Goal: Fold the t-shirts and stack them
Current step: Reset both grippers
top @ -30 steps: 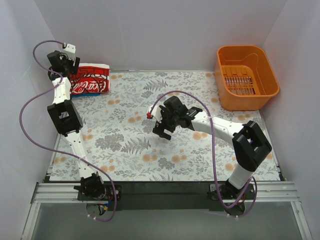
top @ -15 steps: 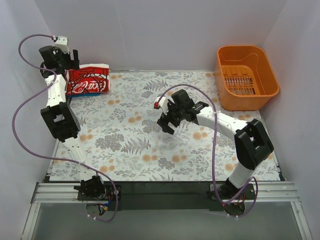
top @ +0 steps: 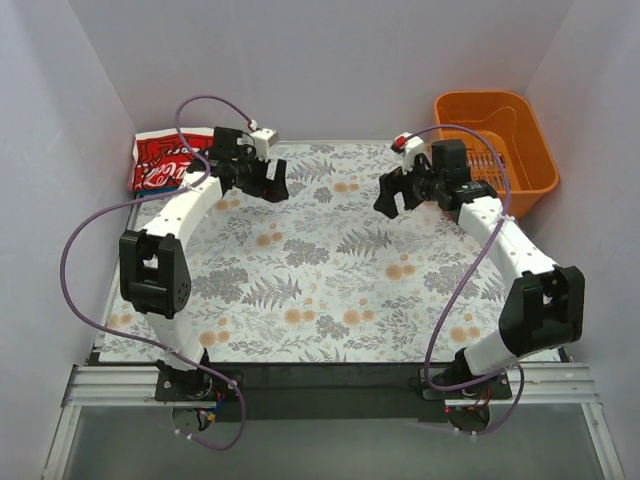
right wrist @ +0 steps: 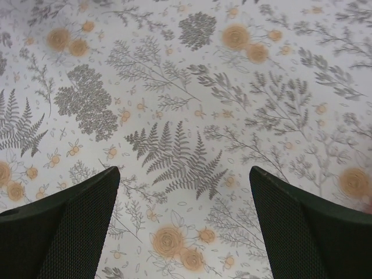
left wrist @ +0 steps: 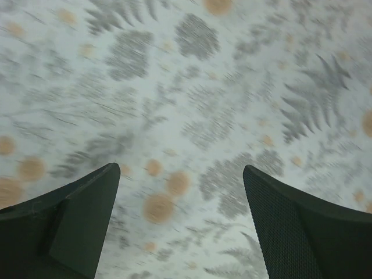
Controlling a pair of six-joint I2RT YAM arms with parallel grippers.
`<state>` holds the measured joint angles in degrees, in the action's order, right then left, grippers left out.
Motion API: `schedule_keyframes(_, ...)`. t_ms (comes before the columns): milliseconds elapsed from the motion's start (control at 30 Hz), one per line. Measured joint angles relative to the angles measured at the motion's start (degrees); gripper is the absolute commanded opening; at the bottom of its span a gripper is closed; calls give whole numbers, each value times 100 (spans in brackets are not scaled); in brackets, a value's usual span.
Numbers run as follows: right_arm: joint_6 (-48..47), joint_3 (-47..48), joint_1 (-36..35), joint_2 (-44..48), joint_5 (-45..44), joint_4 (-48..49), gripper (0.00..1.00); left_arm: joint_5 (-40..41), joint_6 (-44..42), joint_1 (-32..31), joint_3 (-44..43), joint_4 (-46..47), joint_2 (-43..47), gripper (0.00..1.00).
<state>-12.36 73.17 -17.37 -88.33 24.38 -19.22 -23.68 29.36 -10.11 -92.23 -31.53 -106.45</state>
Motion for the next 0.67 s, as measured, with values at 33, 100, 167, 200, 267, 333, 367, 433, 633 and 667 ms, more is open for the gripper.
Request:
schedule_keyframes(33,46,-76,146,149,24,20,98,-26,92,-186,304,-66,221,87)
schedule_keyframes(100,74,-389,306,533,28,46,98,-90,280,-393,901,-118,664,87)
schedule_keyframes(167,68,-890,317,1023,68,-7,98,-103,450,-415,1414,-201,1073,88)
schedule_keyframes(200,63,-1174,295,1270,92,-24,98,-98,538,-389,1679,-203,1296,88)
schedule_keyframes(267,59,-1786,260,1773,120,-55,98,-55,697,-341,2288,-219,1838,88)
schedule_keyframes(333,55,-2396,234,2234,107,-101,98,37,813,-299,2824,-251,2369,88)
schedule_keyframes(367,50,-2649,234,2435,90,-157,99,66,846,-297,3003,-282,2577,88)
schedule_keyframes(433,39,-3032,234,2776,15,-251,98,142,898,-304,3351,-328,3038,88)
schedule_keyframes(633,-2,-3375,234,3504,-192,-328,98,446,984,-319,3668,-363,3755,89)
schedule_keyframes(667,-2,-3375,234,3563,-205,-317,98,498,1014,-319,3665,-356,3788,89)
